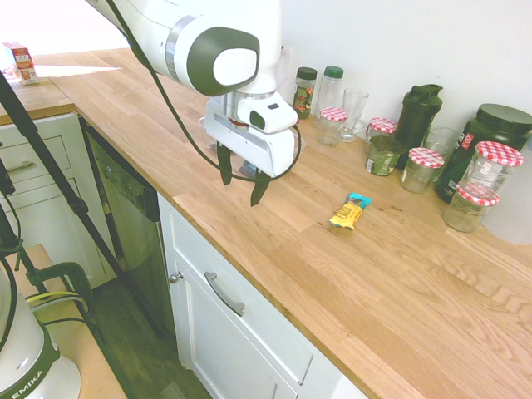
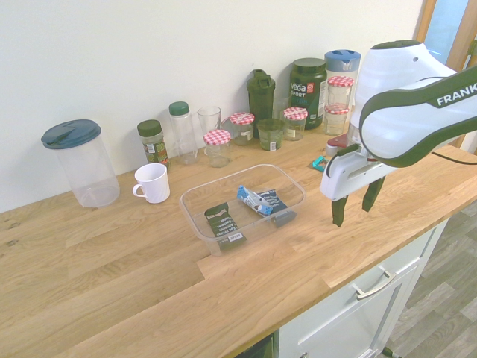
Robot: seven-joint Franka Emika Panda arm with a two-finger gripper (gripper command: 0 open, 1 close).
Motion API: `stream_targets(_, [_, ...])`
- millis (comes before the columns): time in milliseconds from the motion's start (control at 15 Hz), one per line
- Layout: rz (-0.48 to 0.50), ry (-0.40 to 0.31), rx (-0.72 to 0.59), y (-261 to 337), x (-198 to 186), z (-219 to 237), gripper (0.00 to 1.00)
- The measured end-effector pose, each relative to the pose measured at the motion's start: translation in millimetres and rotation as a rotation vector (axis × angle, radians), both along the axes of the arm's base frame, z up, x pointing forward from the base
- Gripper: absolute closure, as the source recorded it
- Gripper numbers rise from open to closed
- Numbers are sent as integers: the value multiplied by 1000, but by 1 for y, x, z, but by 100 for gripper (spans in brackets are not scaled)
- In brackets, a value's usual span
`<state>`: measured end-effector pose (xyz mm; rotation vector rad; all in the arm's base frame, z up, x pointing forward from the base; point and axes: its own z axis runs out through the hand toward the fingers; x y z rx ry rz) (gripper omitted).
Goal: Put the protein bar into the container
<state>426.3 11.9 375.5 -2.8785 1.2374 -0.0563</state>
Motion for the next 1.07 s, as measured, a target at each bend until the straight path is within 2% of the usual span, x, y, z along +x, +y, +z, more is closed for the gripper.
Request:
stream_targets(267, [-7,-6,6,-1,2,3,0])
stream_targets(533, [-40,-40,8,-49,10,18,0])
stream_targets(800, [9,-60,-10,-109,25,29,0])
stream_targets(1067, [94,-123,-45,-151,52,30,0])
